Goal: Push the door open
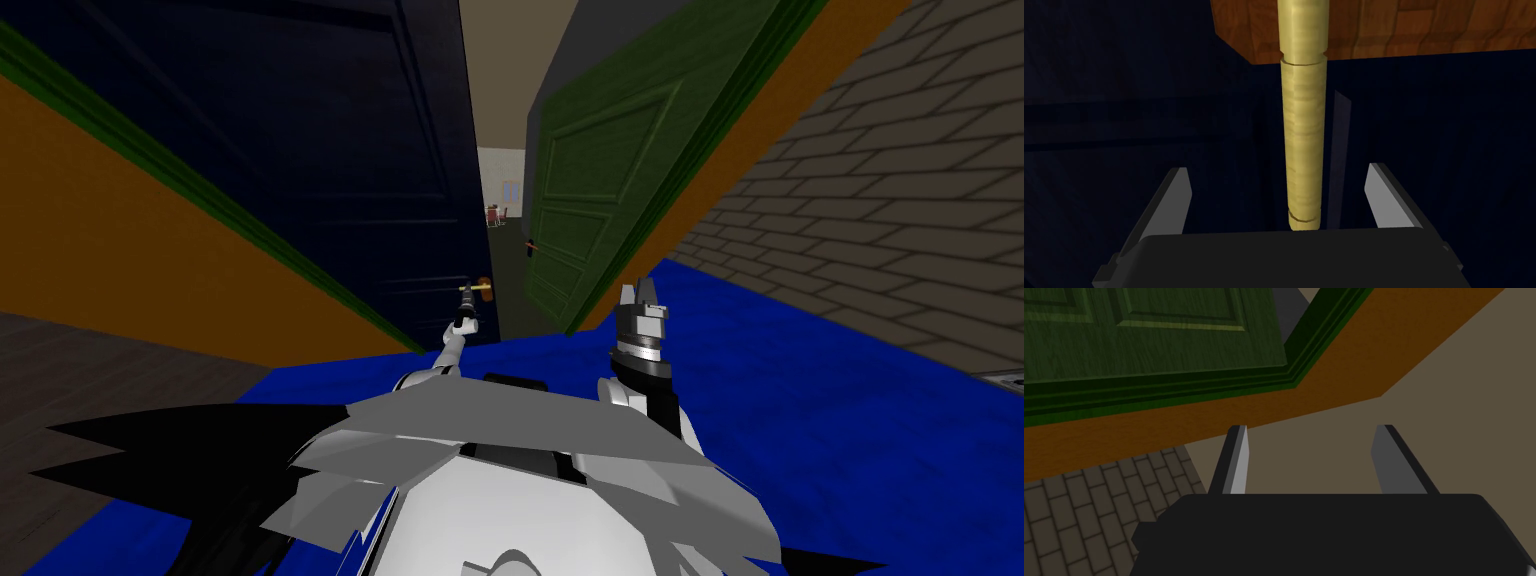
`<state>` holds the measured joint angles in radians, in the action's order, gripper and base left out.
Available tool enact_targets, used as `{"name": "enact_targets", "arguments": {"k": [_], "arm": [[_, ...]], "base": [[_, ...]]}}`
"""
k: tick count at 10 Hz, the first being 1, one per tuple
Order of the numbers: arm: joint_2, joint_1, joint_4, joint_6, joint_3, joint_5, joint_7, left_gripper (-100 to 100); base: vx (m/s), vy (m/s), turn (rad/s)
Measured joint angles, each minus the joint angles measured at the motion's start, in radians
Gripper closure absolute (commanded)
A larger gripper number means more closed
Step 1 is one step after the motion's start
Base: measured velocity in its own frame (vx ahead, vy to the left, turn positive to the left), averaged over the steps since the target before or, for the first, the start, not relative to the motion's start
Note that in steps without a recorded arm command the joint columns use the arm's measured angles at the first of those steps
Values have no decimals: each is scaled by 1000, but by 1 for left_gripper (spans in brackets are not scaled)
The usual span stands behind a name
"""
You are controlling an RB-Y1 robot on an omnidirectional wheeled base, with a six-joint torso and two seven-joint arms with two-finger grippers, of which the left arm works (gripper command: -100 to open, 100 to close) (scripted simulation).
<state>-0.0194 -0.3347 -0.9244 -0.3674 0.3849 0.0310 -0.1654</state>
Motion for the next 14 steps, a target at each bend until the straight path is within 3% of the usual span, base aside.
{"name": "enact_targets", "arguments": {"k": [2,3,4,10,13,14], "arm": [[16,5,-5,1,1,1,2,-100],[35,9,-4,-2,1,2,4,-100],[37,9,-4,-3,1,2,4,100],[36,9,-3,0,1,2,4,100],[17,7,25,-1,-2,18,1,100],[3,-3,44,-8,-1,25,1,100]], "base": [[192,46,-21],[92,17,-8],[-19,-4,11],[3,-6,9],[174,-44,87],[203,-28,94]]}}
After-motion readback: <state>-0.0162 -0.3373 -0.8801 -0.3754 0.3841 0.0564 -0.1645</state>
